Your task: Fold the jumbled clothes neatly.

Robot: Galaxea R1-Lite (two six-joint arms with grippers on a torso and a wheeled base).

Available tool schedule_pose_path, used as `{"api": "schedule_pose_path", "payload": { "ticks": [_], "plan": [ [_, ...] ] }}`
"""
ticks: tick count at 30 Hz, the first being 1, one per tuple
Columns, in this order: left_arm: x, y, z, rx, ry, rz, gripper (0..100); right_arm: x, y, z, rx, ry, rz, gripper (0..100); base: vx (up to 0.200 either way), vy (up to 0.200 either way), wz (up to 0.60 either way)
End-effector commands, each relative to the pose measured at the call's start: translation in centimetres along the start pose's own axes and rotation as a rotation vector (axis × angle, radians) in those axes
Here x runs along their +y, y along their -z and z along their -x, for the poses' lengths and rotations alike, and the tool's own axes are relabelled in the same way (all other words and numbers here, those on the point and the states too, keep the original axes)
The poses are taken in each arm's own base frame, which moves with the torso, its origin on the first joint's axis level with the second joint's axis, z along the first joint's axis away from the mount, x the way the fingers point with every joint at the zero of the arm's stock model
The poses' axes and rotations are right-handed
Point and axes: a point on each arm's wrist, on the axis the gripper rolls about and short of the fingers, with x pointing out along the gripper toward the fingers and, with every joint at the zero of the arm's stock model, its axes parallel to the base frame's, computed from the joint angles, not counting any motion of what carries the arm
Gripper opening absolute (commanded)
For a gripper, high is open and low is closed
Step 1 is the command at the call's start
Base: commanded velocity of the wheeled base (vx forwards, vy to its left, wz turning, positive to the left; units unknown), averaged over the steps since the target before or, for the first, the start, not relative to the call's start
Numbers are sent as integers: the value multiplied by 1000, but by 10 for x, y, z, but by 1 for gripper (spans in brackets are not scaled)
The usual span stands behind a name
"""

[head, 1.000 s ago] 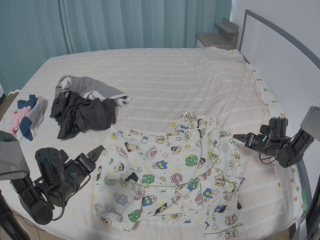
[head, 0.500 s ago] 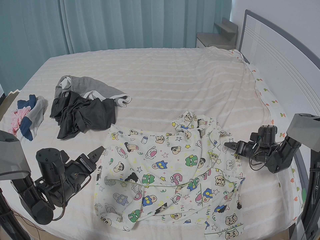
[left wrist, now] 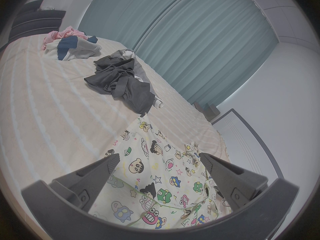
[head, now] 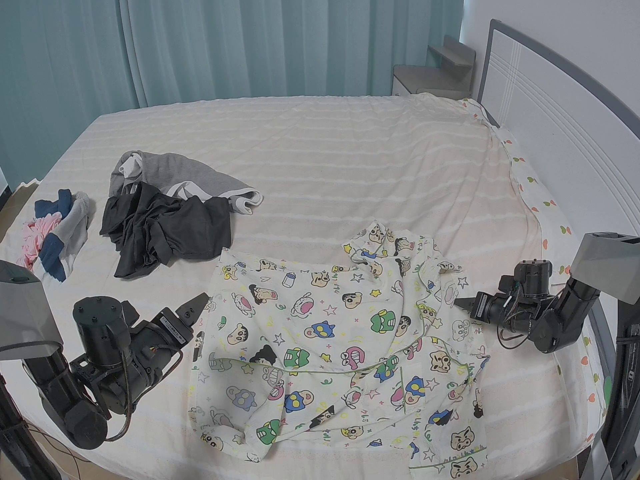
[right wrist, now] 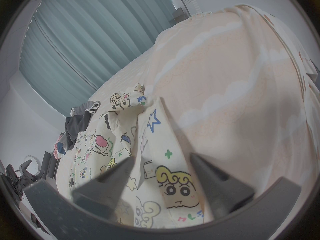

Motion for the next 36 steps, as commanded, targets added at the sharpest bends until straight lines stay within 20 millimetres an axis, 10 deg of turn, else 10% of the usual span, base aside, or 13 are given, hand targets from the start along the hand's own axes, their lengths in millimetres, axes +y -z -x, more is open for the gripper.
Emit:
{"api": "schedule_pose_path", "payload": {
  "ticks": [1, 36],
  "plan": [
    [0, 0, 0, 1, -1, 0, 100, -3, -1, 1, -12, 6, -2, 0, 0, 0, 0],
    [-2, 3, 1, 8, 6, -6, 100, -65, -27, 59, -204, 150, -69, 0, 0, 0, 0]
  ]
}}
